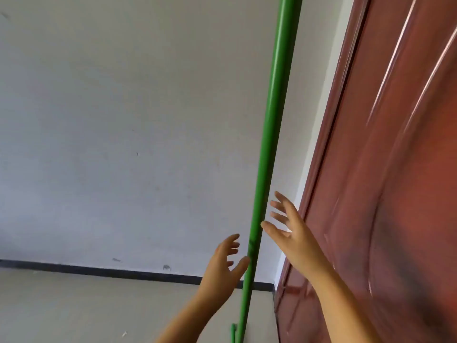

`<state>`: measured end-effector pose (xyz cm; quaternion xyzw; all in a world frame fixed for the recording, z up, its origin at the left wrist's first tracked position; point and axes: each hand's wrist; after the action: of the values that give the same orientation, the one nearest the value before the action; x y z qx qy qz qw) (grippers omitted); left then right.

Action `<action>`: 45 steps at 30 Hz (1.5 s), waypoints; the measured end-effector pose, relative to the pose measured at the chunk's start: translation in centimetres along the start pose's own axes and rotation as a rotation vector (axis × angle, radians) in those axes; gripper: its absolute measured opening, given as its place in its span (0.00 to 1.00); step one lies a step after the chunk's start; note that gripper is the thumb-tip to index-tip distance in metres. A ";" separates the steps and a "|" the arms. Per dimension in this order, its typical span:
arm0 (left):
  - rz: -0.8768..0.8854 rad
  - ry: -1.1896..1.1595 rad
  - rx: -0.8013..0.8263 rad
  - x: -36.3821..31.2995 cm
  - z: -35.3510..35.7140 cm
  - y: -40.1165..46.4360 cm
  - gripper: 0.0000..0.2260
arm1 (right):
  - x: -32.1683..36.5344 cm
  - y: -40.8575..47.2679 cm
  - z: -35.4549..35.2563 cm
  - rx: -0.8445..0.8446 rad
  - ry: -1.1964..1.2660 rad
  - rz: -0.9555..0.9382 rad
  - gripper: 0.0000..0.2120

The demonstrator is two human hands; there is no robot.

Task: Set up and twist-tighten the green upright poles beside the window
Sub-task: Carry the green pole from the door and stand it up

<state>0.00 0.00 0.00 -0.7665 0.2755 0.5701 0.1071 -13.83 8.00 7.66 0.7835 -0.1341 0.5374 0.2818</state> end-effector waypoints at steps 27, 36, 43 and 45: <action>-0.259 0.235 -0.245 4.9 -8.0 0.4 0.05 | 2.7 4.2 14.6 0.370 0.065 -0.194 0.14; -0.322 0.211 -0.413 8.9 -18.8 -0.8 0.06 | 6.2 4.9 26.5 0.535 0.061 -0.313 0.14; -0.328 0.211 -0.505 11.9 -27.1 -1.7 0.10 | 8.9 5.2 35.5 0.629 0.055 -0.389 0.15; -0.328 0.211 -0.522 12.6 -29.0 -1.9 0.10 | 9.5 5.1 37.8 0.688 0.101 -0.382 0.14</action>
<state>27.20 -16.13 -2.57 -0.8572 0.0023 0.5140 -0.0319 16.15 -17.36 7.96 0.8155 0.2161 0.5268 0.1040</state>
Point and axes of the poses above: each hand's wrist, its own y-axis towards the middle knuckle, its own z-axis out of the palm, x = y × z, and after that the axes turned 3 degrees about -x, right-handed
